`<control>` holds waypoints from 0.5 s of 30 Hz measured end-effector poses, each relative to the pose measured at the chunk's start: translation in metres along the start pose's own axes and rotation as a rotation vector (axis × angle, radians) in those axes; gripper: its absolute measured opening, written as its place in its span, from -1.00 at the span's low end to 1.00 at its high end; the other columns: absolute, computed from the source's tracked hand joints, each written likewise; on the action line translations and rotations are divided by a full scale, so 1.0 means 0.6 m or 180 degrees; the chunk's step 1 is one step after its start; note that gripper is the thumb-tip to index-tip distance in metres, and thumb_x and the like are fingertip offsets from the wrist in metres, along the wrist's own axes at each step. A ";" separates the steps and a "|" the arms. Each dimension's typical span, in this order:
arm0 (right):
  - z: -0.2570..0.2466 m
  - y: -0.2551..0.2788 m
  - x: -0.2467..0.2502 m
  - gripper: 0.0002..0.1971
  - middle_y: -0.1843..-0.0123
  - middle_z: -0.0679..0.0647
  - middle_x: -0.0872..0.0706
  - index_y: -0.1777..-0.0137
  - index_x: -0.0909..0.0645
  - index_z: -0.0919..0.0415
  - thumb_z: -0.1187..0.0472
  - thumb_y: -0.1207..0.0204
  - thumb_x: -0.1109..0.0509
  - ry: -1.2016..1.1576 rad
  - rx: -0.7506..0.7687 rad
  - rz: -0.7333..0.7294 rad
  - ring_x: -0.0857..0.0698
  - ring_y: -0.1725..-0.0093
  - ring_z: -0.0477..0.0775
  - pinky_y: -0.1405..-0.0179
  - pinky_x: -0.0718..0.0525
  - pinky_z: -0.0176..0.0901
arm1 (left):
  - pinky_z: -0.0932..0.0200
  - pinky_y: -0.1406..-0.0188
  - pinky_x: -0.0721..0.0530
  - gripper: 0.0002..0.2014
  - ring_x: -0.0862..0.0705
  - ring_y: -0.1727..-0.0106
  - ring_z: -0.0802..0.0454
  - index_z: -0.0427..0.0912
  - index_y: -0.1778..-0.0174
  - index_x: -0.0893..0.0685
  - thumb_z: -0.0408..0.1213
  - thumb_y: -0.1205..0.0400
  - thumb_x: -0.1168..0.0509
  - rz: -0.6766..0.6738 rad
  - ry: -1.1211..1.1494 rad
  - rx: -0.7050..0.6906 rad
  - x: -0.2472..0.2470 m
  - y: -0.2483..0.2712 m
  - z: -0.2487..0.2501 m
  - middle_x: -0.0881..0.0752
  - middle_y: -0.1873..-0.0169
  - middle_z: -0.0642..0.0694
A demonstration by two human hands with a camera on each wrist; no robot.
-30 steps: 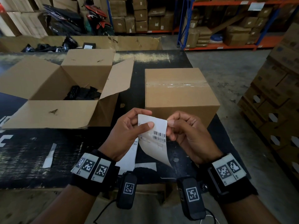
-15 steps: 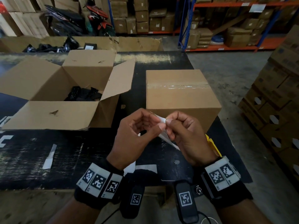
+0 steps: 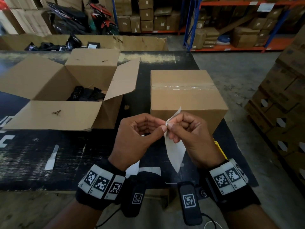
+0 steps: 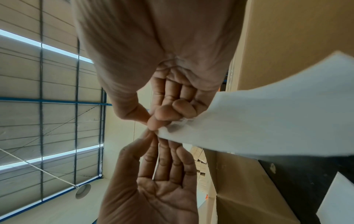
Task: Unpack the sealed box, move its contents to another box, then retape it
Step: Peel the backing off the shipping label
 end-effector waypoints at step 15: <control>0.009 0.001 -0.003 -0.93 0.40 0.18 -0.72 0.06 -0.70 0.46 0.43 -0.60 -0.42 0.0186 0.0033 0.0132 -0.63 0.45 -0.04 0.39 -0.62 -0.29 | 0.23 0.06 -0.82 -0.88 -0.88 0.12 0.03 -0.29 -0.02 -0.86 -0.41 -0.58 -0.53 0.0126 -0.0278 -0.0209 0.005 0.003 0.000 -0.90 0.14 -0.04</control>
Point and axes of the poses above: each hand's wrist, its own y-axis away from the middle knuckle, its own x-axis out of the back of the hand, z = x × y, the point moved 4 cm from there along -y, towards the middle knuckle
